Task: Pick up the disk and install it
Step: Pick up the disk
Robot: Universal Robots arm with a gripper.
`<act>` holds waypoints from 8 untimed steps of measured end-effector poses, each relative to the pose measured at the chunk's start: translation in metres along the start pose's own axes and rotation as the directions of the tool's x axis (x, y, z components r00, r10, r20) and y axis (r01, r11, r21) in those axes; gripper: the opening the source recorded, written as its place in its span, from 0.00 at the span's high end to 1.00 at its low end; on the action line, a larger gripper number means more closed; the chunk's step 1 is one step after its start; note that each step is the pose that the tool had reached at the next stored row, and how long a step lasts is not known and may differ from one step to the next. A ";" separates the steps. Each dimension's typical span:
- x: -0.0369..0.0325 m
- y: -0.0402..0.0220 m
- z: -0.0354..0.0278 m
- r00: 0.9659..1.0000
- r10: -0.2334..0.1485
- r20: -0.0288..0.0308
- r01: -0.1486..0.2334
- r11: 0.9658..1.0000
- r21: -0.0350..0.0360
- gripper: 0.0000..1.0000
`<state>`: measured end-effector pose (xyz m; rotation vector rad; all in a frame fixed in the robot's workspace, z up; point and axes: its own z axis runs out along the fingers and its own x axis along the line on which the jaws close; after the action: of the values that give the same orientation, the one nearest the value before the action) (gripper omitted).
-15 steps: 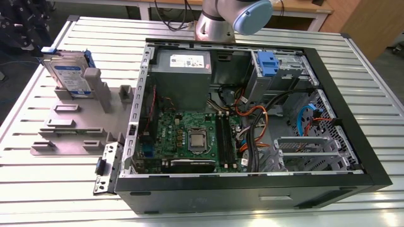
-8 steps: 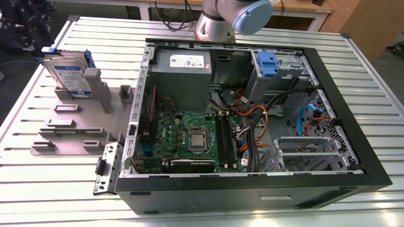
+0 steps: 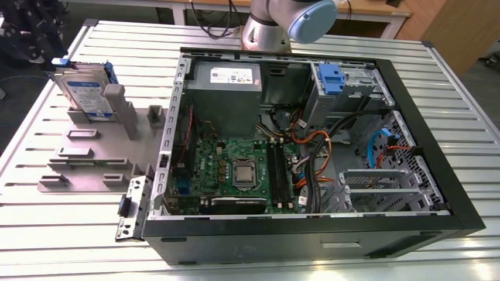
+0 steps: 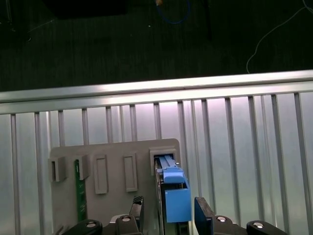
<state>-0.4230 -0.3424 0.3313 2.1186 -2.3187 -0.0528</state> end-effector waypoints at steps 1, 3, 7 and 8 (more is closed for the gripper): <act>-0.0001 0.0000 0.0004 1.000 0.000 0.000 0.000 1.000 0.000 0.47; -0.0004 0.0000 0.0013 1.000 0.000 0.000 0.000 1.000 0.000 0.47; -0.0009 0.0000 0.0028 1.000 0.000 0.000 0.000 1.000 0.000 0.47; -0.0010 0.0000 0.0031 1.000 0.000 0.000 0.000 1.000 0.000 0.47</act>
<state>-0.4231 -0.3414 0.3282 2.1186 -2.3187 -0.0528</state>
